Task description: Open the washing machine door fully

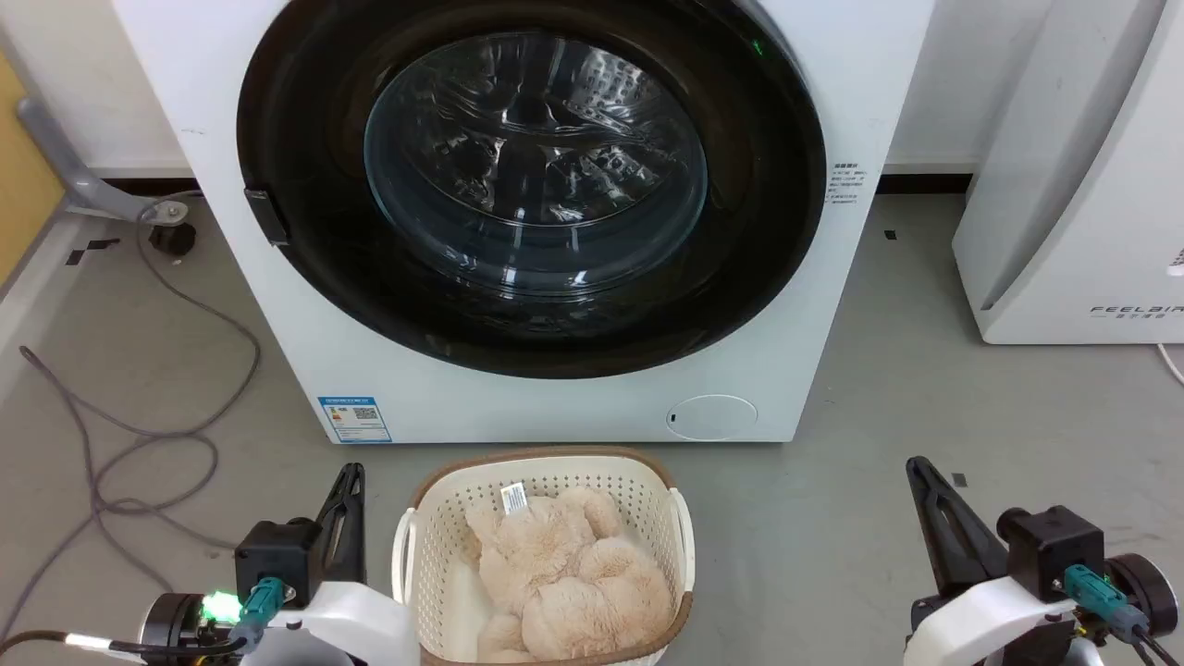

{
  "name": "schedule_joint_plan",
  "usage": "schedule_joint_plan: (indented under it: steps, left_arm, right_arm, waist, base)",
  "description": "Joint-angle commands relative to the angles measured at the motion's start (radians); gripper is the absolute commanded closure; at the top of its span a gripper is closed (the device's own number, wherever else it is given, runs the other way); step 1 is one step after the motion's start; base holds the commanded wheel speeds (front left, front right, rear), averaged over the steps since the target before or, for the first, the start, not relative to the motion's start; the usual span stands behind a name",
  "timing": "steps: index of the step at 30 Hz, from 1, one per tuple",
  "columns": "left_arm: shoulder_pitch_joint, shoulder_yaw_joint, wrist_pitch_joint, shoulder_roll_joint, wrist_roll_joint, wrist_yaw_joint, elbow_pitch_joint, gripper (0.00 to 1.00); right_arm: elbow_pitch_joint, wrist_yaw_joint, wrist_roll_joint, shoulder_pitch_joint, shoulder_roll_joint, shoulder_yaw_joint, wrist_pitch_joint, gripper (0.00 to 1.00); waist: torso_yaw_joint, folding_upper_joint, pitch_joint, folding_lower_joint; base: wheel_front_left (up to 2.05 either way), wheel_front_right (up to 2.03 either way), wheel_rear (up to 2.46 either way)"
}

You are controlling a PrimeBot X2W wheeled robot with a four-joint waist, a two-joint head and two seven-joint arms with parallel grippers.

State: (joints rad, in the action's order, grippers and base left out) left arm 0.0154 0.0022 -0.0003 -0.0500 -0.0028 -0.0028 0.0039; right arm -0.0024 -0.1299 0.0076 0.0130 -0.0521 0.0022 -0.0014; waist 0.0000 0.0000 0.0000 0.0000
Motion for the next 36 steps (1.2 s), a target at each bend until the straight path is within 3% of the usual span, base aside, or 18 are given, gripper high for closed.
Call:
schedule_joint_plan:
  steps: [1,22,23,36]
  left_arm:
    - [-0.015,-0.002,0.0,0.0,0.003,0.003,-0.004,1.0]
    - [-0.015,-0.002,0.0,0.0,0.003,0.003,-0.004,1.0]
    - [0.0,0.0,0.0,0.0,0.0,0.0,0.0,0.0]
    - [-0.004,-0.01,-0.021,0.0,-0.008,0.017,0.0,0.0]
  right_arm:
    - [0.002,-0.001,-0.008,-0.013,0.002,-0.002,0.001,1.0]
    - [0.002,-0.001,-0.008,-0.013,0.002,-0.002,0.001,1.0]
    - [0.0,0.0,0.0,0.0,0.0,0.0,0.0,0.0]
    - [-0.013,0.0,0.055,0.003,0.0,-0.012,-0.021,0.0]
  waist:
    - [0.0,0.0,0.0,0.0]
    - [0.0,0.0,0.0,0.0]
    - [0.0,0.0,0.0,0.0]
    - [0.0,0.0,0.002,0.0]
  base:
    - [0.0,0.0,0.0]
    - [0.0,0.0,0.0]
    - [0.0,0.0,0.0]
    - [0.0,0.0,0.0]
